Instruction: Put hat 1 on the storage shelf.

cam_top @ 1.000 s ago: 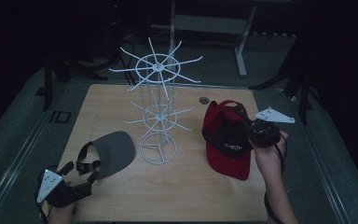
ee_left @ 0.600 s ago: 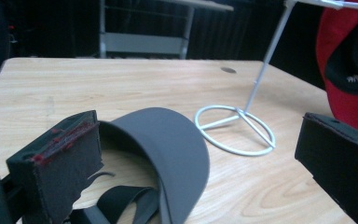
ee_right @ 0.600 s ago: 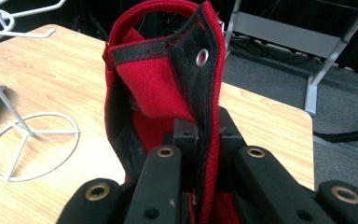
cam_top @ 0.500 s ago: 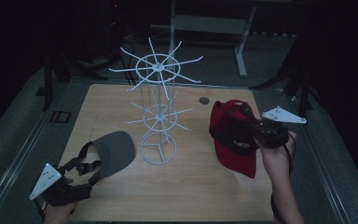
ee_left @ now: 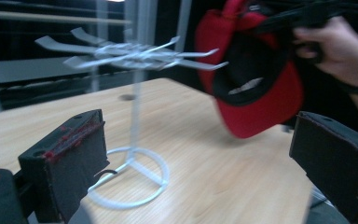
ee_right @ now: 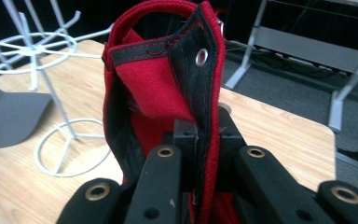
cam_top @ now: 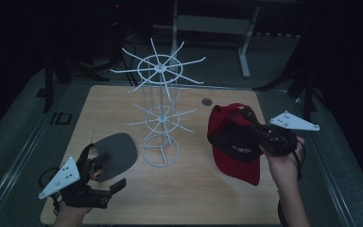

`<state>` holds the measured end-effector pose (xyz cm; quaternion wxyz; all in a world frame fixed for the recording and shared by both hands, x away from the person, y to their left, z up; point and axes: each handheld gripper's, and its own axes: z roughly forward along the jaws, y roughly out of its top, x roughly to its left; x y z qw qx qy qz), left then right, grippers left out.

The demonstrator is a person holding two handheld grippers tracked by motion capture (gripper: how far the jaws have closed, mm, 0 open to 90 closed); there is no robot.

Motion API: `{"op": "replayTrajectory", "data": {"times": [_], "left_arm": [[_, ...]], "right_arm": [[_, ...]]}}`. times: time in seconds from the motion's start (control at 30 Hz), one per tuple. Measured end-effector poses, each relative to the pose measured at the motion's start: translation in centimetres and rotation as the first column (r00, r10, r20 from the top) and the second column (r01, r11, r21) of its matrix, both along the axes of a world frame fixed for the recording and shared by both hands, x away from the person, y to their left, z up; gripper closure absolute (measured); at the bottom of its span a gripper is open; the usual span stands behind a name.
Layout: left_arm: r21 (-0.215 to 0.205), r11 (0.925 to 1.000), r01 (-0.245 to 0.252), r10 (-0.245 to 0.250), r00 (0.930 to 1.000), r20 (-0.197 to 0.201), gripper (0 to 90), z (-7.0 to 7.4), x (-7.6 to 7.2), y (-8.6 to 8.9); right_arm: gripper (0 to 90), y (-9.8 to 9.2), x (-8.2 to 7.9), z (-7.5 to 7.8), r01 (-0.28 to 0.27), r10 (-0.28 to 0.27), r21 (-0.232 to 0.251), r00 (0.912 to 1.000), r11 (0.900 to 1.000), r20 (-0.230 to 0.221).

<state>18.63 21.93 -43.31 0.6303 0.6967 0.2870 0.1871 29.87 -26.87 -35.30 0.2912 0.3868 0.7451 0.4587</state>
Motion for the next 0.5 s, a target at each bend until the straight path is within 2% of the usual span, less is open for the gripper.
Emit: {"op": "replayTrajectory", "data": {"times": [0.03, 0.1, 0.13, 0.2, 0.3, 0.37, 0.4, 0.43, 0.5], "left_arm": [[0.0, 1.0, 0.0, 0.0, 1.0, 0.0, 5.0, 0.0, 0.0, 0.0], [0.009, 0.9993, 0.037, -0.037, 0.9993, 0.009, 5.1, 0.6, 0.1, -0.7], [0.024, 0.9971, 0.072, -0.072, 0.9972, 0.019, 5.1, 1.3, 0.2, -1.5], [0.036, 0.9942, 0.101, -0.103, 0.9941, 0.034, 6.1, 1.9, 0.3, -2.3], [0.043, 0.9928, 0.112, -0.114, 0.9926, 0.043, 6.2, 2.4, 0.3, -2.9], [0.048, 0.9865, 0.157, -0.159, 0.9854, 0.06, 6.4, 3.3, 0.3, -4.1], [0.048, 0.9865, 0.157, -0.159, 0.9854, 0.06, 7.1, 3.3, 0.3, -4.1], [0.059, 0.9797, 0.192, -0.196, 0.9777, 0.076, 7.1, 4.0, 0.4, -5.0], [0.069, 0.9733, 0.219, -0.225, 0.9699, 0.094, 7.1, 4.8, 0.6, -5.8]], "right_arm": [[83.7, 0.0, 0.0, 0.0, 0.0, 0.0, 0.0, 1.0, 1.0, 0.0], [83.7, 0.2, -0.4, 0.2, -0.012, 0.012, 0.004, 0.9999, 1.0, 0.005], [83.7, 0.4, -0.7, 0.4, -0.024, 0.024, 0.007, 0.9997, 1.0, 0.011], [83.7, 0.5, -1.0, 0.7, -0.035, 0.035, 0.01, 0.9993, 0.999, 0.015], [83.7, 0.6, -1.4, 1.1, -0.059, 0.058, 0.024, 0.9982, 0.998, 0.017], [83.7, 0.8, -1.6, 1.4, -0.072, 0.071, 0.03, 0.9973, 0.997, 0.02], [83.7, 0.8, -1.8, 1.6, -0.078, 0.077, 0.028, 0.9967, 0.997, 0.024], [83.7, 0.9, -2.0, 1.8, -0.088, 0.087, 0.027, 0.9957, 0.996, 0.031], [83.7, 1.0, -2.3, 2.1, -0.102, 0.1, 0.033, 0.9942, 0.994, 0.039]]}}
